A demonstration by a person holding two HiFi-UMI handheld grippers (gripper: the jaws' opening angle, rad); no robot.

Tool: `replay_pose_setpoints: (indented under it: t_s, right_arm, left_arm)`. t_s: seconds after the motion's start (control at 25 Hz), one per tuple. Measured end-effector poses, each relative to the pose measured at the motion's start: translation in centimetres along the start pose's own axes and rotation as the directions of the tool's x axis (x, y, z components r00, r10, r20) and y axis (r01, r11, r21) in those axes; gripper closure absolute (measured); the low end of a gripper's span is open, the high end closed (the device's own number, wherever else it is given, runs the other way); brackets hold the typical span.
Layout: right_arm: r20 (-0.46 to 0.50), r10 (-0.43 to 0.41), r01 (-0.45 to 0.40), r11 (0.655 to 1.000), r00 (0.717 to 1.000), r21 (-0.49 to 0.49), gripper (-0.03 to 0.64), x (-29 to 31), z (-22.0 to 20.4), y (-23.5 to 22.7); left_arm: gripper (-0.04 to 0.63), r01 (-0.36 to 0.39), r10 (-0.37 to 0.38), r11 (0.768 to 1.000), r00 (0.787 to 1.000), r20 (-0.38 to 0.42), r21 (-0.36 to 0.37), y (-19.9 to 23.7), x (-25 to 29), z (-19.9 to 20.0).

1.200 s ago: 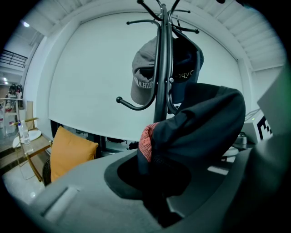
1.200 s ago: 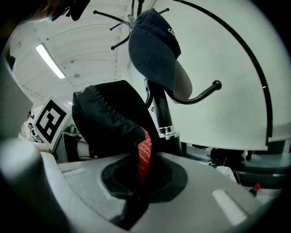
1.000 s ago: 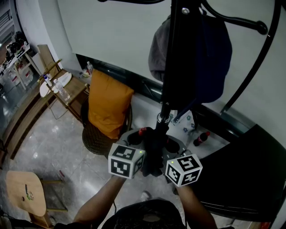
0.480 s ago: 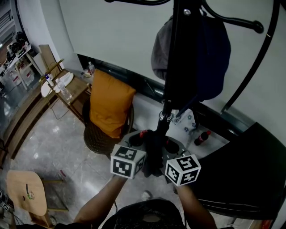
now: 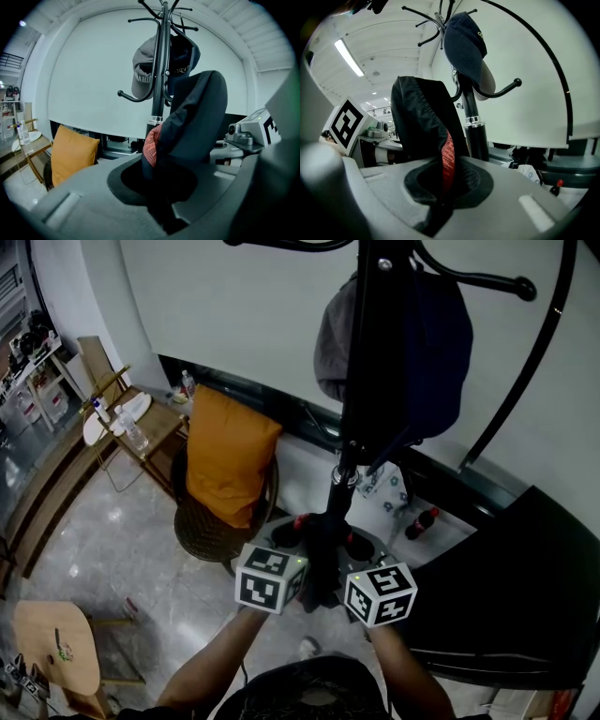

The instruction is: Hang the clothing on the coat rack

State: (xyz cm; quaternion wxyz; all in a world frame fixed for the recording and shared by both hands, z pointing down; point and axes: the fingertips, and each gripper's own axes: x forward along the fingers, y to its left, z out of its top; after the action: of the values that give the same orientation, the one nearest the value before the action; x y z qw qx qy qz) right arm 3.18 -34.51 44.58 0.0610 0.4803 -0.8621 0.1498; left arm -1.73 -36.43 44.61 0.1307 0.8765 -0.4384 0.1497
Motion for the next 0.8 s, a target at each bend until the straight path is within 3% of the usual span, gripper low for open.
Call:
replay_pose_setpoints:
  t_s: [0.8]
  right_arm:
    - [-0.012,-0.049,0.048,0.999,0.999,-0.019,0.588,-2.0,-1.4,1.4]
  left_arm:
    - [0.560,0.016,-0.015,1.000,1.000,-0.019,0.011,-1.4,-1.8,-1.7]
